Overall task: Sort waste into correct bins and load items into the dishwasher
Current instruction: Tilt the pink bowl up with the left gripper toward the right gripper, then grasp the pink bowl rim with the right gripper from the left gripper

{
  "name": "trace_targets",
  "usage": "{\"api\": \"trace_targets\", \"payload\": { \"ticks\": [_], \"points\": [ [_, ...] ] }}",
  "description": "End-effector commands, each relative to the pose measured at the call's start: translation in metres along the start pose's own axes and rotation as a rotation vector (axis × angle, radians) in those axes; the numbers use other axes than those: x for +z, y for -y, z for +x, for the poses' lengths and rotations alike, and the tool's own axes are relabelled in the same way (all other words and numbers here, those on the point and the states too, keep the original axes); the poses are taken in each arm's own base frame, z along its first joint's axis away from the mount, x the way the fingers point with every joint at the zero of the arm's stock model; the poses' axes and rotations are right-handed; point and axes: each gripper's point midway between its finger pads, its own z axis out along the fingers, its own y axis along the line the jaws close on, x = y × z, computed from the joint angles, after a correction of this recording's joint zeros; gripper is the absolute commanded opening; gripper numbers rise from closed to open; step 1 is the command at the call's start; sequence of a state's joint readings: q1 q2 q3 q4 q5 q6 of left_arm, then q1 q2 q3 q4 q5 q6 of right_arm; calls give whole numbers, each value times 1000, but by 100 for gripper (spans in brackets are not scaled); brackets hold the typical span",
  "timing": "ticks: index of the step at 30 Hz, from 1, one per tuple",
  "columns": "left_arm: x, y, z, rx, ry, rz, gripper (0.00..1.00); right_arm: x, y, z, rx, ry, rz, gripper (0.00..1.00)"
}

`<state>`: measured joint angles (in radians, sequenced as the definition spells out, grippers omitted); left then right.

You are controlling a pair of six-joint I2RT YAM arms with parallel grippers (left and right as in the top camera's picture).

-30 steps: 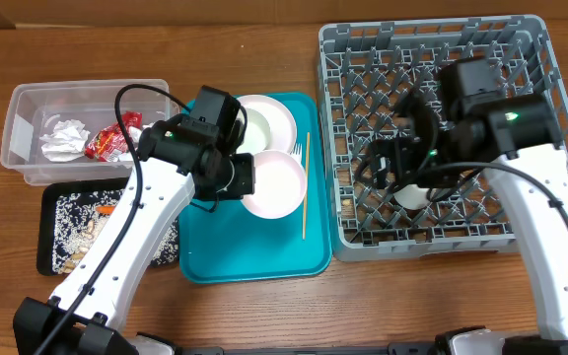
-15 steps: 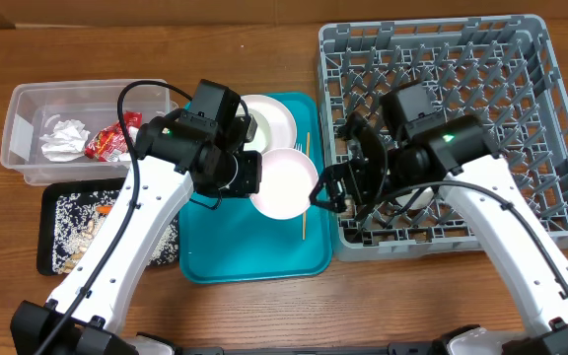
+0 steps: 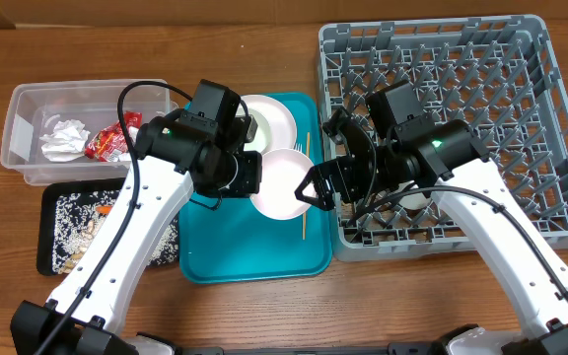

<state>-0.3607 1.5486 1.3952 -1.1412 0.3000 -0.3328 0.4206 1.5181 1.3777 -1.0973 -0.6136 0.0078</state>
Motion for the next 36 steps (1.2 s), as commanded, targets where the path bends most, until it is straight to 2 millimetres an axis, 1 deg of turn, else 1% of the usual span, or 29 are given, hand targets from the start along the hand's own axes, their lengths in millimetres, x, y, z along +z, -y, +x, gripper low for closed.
{"api": "trace_targets", "payload": {
  "ticks": [1, 5, 8, 11, 16, 18, 21, 26, 27, 32, 36],
  "points": [
    [-14, 11, -5, 46, 42, 32, 4, 9, 3, 3, 34, 2, -12, 99],
    [-14, 12, -6, 47, 46, 33, 4, 18, 7, 3, 61, 13, -25, 98],
    [-14, 12, -7, 50, 53, 35, 4, 22, -1, 3, 52, 19, -94, 95],
    [-14, 13, -8, 51, 56, 36, 4, 22, -7, 1, 42, 26, -131, 93],
    [-14, 13, -8, 51, 55, 37, 4, 22, -7, -4, 41, 42, -134, 92],
    [-14, 13, -8, 54, 55, 37, 4, 21, -8, -7, 33, 54, -136, 89],
    [-14, 13, -8, 54, 56, 37, 4, 21, -9, -11, 45, 68, -139, 89],
    [-14, 13, -9, 55, 59, 37, 4, 19, -17, -13, 34, 71, -189, 88],
    [-14, 13, -9, 55, 59, 37, 4, 19, -17, -13, 33, 72, -190, 86],
    [-14, 13, -9, 70, 59, 36, 5, 20, -16, -13, 29, 75, -183, 84],
    [-14, 13, -9, 70, 59, 36, 5, 22, 4, -17, 35, 97, -63, 79]
  ]
}}
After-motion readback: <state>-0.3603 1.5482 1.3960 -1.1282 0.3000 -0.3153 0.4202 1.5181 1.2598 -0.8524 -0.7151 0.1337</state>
